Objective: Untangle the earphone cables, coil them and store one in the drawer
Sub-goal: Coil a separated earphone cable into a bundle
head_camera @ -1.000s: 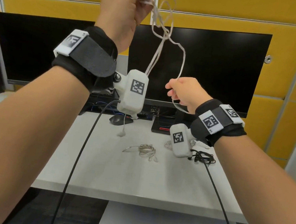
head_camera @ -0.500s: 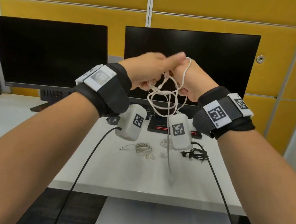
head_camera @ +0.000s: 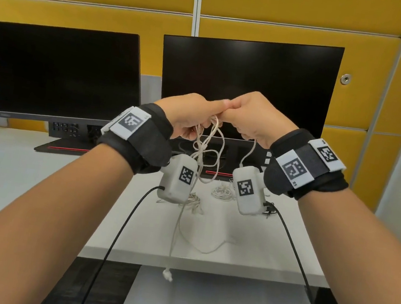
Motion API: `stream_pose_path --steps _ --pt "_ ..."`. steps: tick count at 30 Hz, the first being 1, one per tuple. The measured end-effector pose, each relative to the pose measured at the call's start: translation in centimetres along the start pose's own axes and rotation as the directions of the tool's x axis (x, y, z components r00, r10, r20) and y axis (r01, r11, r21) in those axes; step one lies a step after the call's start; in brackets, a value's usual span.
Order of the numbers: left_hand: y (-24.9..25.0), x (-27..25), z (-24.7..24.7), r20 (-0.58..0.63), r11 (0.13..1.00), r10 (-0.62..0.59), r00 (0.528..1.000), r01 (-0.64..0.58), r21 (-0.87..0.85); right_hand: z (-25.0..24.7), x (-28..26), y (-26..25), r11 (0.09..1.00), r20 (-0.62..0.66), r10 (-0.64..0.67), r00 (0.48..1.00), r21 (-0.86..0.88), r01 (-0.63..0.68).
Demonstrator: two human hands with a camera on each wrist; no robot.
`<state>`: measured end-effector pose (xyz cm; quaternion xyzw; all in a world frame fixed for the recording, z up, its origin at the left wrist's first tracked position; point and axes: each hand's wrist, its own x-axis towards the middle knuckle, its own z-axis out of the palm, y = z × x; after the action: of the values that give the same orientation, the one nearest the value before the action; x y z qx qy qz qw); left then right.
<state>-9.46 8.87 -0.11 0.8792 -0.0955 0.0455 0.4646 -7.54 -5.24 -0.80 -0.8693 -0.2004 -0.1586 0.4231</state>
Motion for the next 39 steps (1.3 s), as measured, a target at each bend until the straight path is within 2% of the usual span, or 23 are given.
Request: stream_pose_path --steps 3,5,8,9,12,14,15,17,19,21,24,26,28,30,33,34,35,37,39 --pt "-0.6 0.2 -0.4 -0.006 1.000 0.018 1.000 -0.018 0.015 -0.5 -0.5 1.3 0.992 0.026 0.054 0.998 0.114 -0.057" --pt "-1.1 0.5 -0.7 -0.087 0.999 0.034 0.996 -0.031 0.034 -0.9 -0.8 2.3 0.967 0.084 0.070 0.994 0.239 -0.088" --pt "-2.1 1.1 -0.7 -0.215 0.991 0.066 0.974 -0.039 0.129 -1.5 -1.2 3.5 0.853 0.126 0.061 0.990 0.509 -0.117" --pt "-2.5 1.3 -0.5 -0.201 0.982 0.075 0.977 -0.038 0.185 -1.5 -1.2 3.7 0.789 0.128 0.045 0.991 0.603 -0.114" --pt "-3.3 1.4 0.7 -0.060 0.950 0.081 0.995 -0.058 0.306 -1.2 -1.2 3.7 0.586 0.059 -0.023 0.998 0.810 -0.035" --pt "-3.7 1.4 1.6 0.029 0.944 0.104 0.994 -0.108 0.310 -0.8 -0.9 3.6 0.553 0.003 -0.047 0.999 0.833 0.023" --pt "-3.7 1.5 1.9 0.056 0.944 0.122 0.991 -0.133 0.301 -0.6 -0.6 3.7 0.582 -0.013 -0.047 0.999 0.812 0.038" --pt "-3.7 1.6 2.2 0.053 0.943 0.169 0.984 -0.177 0.282 0.1 -0.2 3.8 0.723 -0.033 -0.020 0.999 0.690 0.037" --pt "-3.6 1.9 2.2 0.013 0.946 0.231 0.973 -0.228 0.232 0.8 0.0 3.8 0.899 -0.091 0.006 0.996 0.436 0.034" --pt "-3.5 2.3 2.1 -0.032 0.959 0.276 0.961 -0.274 0.071 1.0 0.0 3.8 0.973 -0.100 -0.007 0.995 0.230 0.030" --pt "-3.4 2.7 1.8 -0.148 0.941 0.266 0.952 -0.290 -0.174 1.3 -0.3 3.7 0.973 0.052 0.029 0.998 0.227 -0.041" --pt "-3.3 2.9 1.7 -0.213 0.935 0.249 0.945 -0.292 -0.201 1.4 -0.8 3.4 0.973 0.130 0.032 0.991 0.222 -0.060" --pt "-3.5 3.1 2.1 -0.242 0.941 0.241 0.940 -0.287 -0.180 1.2 -1.1 3.2 0.945 0.246 -0.021 0.969 0.320 -0.061" --pt "-4.0 3.1 2.9 -0.221 0.937 0.251 0.942 -0.294 -0.189 1.0 -1.3 2.7 0.882 0.288 -0.097 0.953 0.469 -0.052" --pt "-4.4 2.8 4.3 -0.156 0.943 0.246 0.957 -0.273 -0.189 0.7 -1.0 2.2 0.701 0.117 -0.128 0.985 0.713 0.006" --pt "-4.4 2.6 4.6 -0.128 0.955 0.242 0.962 -0.260 -0.145 0.6 -0.6 2.4 0.701 0.043 -0.115 0.992 0.712 0.050" --pt "-4.3 2.4 4.7 -0.095 0.966 0.244 0.965 -0.251 -0.067 0.6 -0.2 2.8 0.760 -0.021 -0.096 0.995 0.644 0.087" --pt "-4.3 2.1 4.6 -0.031 0.963 0.264 0.964 -0.263 0.053 0.8 0.4 3.5 0.910 -0.109 -0.069 0.992 0.401 0.107" --pt "-4.1 1.9 4.2 -0.053 0.954 0.300 0.952 -0.299 0.027 1.0 0.5 4.1 0.978 -0.137 -0.064 0.989 0.187 0.089"
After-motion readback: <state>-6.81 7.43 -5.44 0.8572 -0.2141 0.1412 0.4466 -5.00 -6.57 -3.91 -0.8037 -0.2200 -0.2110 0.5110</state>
